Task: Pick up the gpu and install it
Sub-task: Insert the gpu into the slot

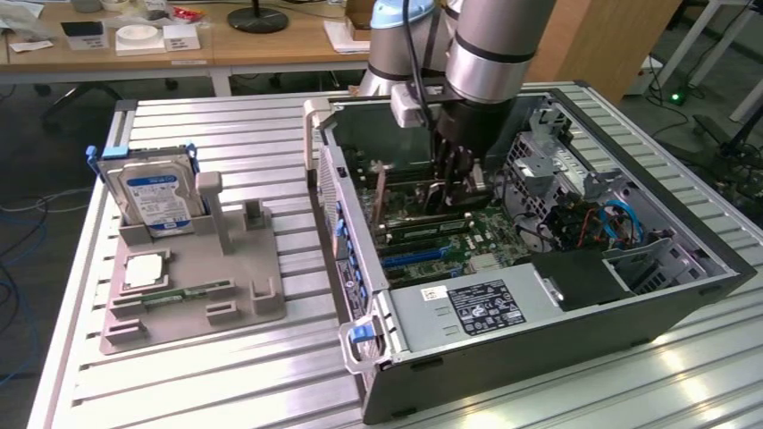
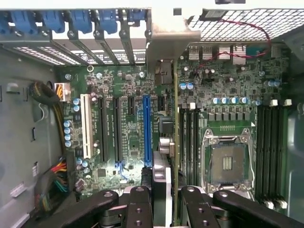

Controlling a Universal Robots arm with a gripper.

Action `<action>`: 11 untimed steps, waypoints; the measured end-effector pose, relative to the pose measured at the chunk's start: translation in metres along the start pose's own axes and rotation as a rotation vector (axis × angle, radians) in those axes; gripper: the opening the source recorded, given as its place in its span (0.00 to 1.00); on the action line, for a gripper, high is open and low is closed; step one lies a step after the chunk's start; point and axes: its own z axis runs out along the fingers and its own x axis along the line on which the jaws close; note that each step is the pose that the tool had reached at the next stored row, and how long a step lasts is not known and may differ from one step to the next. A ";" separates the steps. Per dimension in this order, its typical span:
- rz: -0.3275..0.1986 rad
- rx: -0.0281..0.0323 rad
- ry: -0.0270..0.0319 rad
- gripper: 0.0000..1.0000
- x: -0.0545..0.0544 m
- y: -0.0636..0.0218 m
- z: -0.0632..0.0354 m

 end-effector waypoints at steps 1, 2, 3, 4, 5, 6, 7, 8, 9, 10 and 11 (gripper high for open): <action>0.000 0.0026 0.0000 0.28 0.000 0.0002 0.0009; -0.001 0.0045 0.0000 0.28 0.000 0.0003 0.0020; -0.001 0.0053 -0.0001 0.28 0.000 0.0004 0.0035; -0.002 0.0057 -0.0001 0.28 0.000 0.0006 0.0052; -0.002 0.0058 -0.0001 0.28 0.000 0.0008 0.0072; -0.003 0.0058 -0.0001 0.28 0.000 0.0009 0.0090; -0.005 0.0058 -0.0002 0.28 0.001 0.0011 0.0108; -0.006 0.0057 -0.0002 0.28 0.001 0.0012 0.0126; -0.007 0.0057 -0.0001 0.28 0.001 0.0013 0.0143; -0.007 0.0058 -0.0004 0.28 0.001 0.0018 0.0162; -0.008 0.0063 -0.0004 0.28 0.001 0.0024 0.0180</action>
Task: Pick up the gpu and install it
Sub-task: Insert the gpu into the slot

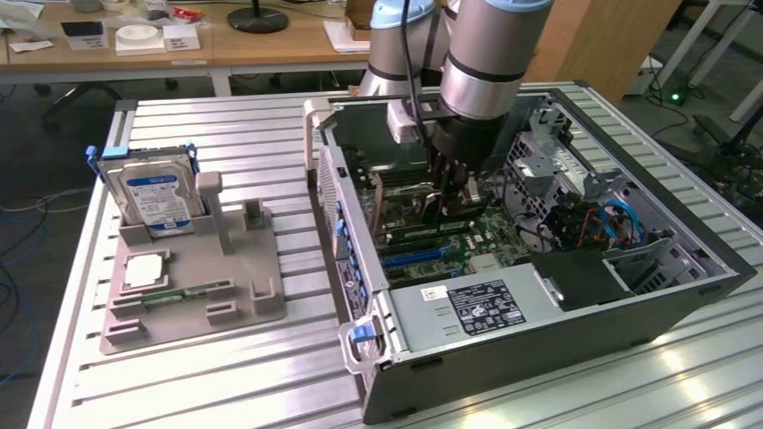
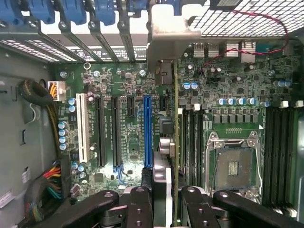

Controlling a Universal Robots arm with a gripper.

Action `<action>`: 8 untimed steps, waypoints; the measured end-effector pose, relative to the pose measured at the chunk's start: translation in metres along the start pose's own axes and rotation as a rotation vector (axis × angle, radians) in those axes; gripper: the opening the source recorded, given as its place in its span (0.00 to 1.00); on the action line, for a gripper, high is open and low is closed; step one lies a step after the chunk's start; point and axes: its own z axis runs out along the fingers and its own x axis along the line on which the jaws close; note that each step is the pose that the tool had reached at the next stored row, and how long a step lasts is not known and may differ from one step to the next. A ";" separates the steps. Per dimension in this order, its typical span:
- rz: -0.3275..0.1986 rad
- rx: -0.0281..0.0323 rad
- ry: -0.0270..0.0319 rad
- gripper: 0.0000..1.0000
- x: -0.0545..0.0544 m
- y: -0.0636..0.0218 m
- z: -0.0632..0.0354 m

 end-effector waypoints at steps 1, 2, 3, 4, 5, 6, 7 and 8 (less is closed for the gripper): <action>-0.001 0.0001 0.0001 0.28 0.000 0.0005 0.0017; -0.002 0.0002 0.0000 0.28 0.000 0.0010 0.0034; -0.003 0.0002 0.0001 0.28 0.000 0.0014 0.0051; -0.004 0.0002 0.0000 0.28 0.001 0.0015 0.0069; -0.005 0.0000 0.0001 0.28 0.001 0.0017 0.0086; -0.005 0.0000 0.0001 0.28 0.001 0.0021 0.0104; -0.006 0.0000 -0.0001 0.28 0.001 0.0022 0.0123; -0.007 0.0006 -0.0002 0.28 0.001 0.0024 0.0140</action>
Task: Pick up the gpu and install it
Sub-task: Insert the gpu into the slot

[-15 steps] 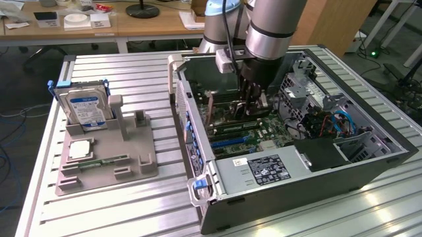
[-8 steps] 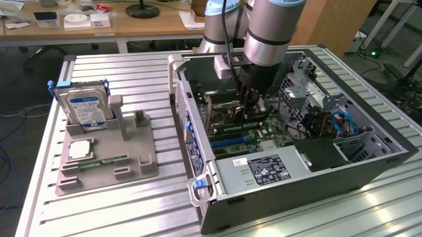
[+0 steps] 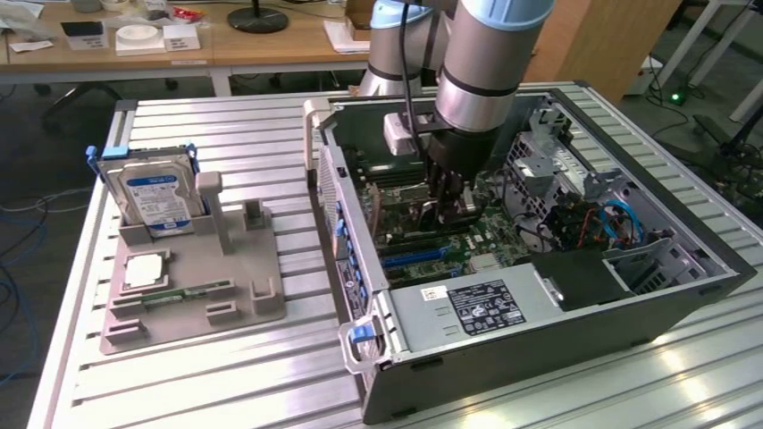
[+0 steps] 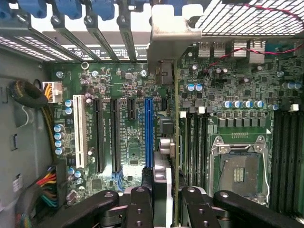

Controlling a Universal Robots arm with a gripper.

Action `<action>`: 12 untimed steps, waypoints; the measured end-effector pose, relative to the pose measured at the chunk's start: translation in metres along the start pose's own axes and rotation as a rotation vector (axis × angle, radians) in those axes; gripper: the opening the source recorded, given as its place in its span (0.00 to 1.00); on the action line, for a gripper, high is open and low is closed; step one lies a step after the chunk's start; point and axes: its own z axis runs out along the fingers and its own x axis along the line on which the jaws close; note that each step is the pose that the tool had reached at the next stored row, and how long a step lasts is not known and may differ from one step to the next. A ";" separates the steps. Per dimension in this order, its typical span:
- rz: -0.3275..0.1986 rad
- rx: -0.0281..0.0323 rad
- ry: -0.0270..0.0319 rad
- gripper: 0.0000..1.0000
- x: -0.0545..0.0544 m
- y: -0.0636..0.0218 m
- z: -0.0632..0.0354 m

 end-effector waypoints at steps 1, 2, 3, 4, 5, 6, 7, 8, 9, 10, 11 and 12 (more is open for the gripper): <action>0.000 0.0011 0.0000 0.28 0.000 0.0002 0.0010; 0.000 0.0014 0.0002 0.28 0.000 0.0002 0.0013; 0.000 0.0013 0.0002 0.28 0.000 0.0002 0.0013; 0.000 0.0013 0.0003 0.28 0.000 0.0002 0.0013; 0.000 0.0014 0.0003 0.28 0.000 0.0002 0.0013; 0.000 0.0014 0.0002 0.28 0.000 0.0002 0.0014; 0.000 0.0015 0.0000 0.28 0.000 0.0003 0.0014; 0.000 0.0016 -0.0001 0.28 0.000 0.0003 0.0015; 0.000 0.0016 -0.0001 0.28 0.001 0.0003 0.0015; 0.000 0.0015 0.0001 0.28 0.003 0.0002 0.0014; 0.000 0.0015 0.0005 0.28 0.004 0.0001 0.0013; 0.000 0.0015 0.0009 0.28 0.005 0.0001 0.0012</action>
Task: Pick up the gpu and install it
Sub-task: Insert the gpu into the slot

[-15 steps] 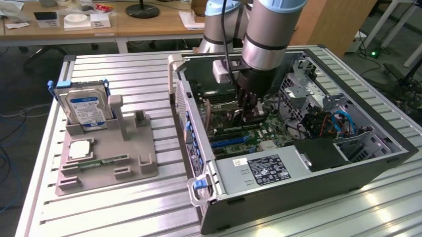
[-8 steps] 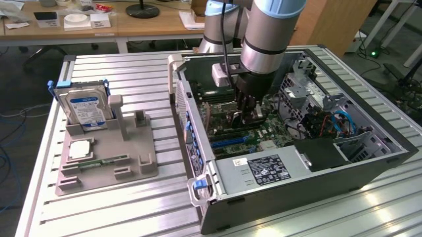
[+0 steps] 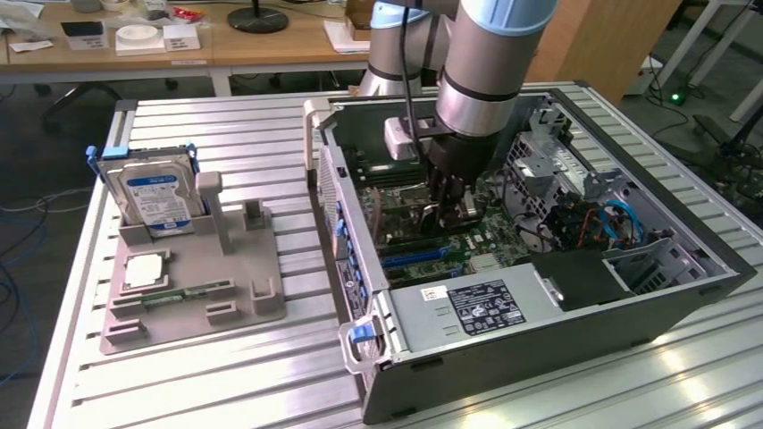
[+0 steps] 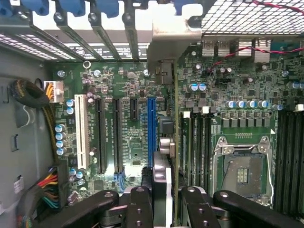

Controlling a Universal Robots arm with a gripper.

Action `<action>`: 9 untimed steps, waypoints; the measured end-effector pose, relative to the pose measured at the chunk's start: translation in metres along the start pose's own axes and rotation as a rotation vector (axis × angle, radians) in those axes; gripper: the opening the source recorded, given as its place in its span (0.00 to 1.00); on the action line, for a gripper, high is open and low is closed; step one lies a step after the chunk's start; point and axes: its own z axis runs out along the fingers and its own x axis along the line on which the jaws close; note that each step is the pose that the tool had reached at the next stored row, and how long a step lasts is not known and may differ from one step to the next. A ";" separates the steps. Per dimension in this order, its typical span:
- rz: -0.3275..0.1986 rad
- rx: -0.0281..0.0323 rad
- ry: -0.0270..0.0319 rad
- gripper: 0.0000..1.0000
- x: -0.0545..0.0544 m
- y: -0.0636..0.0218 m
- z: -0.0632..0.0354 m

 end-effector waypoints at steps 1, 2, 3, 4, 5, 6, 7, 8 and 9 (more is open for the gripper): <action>0.000 0.0000 0.0004 0.28 0.001 0.0000 0.0000; 0.000 0.0000 0.0008 0.28 0.001 0.0000 0.0000; 0.000 0.0000 0.0012 0.28 0.002 0.0000 0.0001; 0.000 0.0001 0.0011 0.28 0.002 0.0002 0.0004; 0.000 0.0001 0.0012 0.28 0.002 0.0010 0.0008; 0.000 0.0001 0.0013 0.28 0.002 0.0023 0.0013; 0.000 0.0001 0.0013 0.28 0.003 0.0029 0.0017; 0.000 0.0000 0.0014 0.28 0.003 0.0030 0.0020; 0.000 -0.0001 0.0016 0.28 0.004 0.0030 0.0022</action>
